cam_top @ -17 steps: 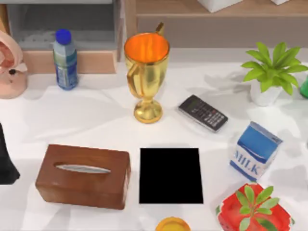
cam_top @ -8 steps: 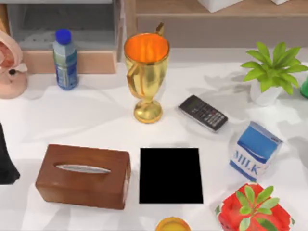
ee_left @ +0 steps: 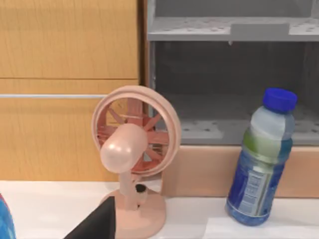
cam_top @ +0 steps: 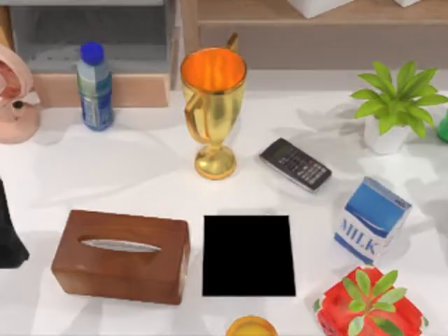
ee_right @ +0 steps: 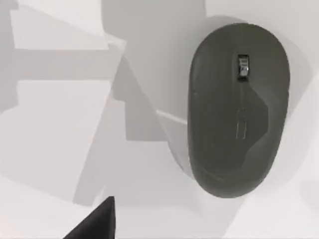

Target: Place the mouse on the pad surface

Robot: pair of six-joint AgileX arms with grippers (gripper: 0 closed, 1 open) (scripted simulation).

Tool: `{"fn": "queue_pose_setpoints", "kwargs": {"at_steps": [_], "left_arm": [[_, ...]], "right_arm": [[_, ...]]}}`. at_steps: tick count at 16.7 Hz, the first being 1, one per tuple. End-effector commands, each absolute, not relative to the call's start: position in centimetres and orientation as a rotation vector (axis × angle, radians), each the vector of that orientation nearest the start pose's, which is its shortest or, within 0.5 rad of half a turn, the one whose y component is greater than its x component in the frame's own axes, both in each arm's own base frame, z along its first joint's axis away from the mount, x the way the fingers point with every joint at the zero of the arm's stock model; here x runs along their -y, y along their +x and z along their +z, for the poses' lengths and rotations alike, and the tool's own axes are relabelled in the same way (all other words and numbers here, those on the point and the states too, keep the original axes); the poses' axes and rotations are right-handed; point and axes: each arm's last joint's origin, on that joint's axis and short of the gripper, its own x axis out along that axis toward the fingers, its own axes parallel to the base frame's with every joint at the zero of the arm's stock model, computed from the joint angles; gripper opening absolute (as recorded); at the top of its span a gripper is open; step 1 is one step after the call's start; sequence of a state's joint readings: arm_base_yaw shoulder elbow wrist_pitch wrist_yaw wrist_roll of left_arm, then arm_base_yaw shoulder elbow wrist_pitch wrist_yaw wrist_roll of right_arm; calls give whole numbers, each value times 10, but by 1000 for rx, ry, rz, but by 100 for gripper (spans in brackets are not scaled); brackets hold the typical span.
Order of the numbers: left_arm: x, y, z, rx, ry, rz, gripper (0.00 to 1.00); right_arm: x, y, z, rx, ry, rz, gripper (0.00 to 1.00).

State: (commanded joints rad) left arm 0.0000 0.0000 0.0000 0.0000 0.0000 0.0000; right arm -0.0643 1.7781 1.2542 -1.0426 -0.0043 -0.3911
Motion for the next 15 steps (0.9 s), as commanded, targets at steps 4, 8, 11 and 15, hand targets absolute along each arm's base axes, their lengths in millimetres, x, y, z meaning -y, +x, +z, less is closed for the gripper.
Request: {"fn": "queue_pose_setpoints", "kwargs": {"at_steps": [4,8,11,15], "left_arm": [[1,106,160,0,0,0,100],[1,106,160,0,0,0,100],[1,106,160,0,0,0,100],[1,106,160,0,0,0,100]], "right_arm": [[20,313,148,-1551,-256,261,100],[19,316,109,-1555,-255,262,100],[18,325,98,-1554,-254,261,100],[18,326,98,-1553,-254,261,100]]}}
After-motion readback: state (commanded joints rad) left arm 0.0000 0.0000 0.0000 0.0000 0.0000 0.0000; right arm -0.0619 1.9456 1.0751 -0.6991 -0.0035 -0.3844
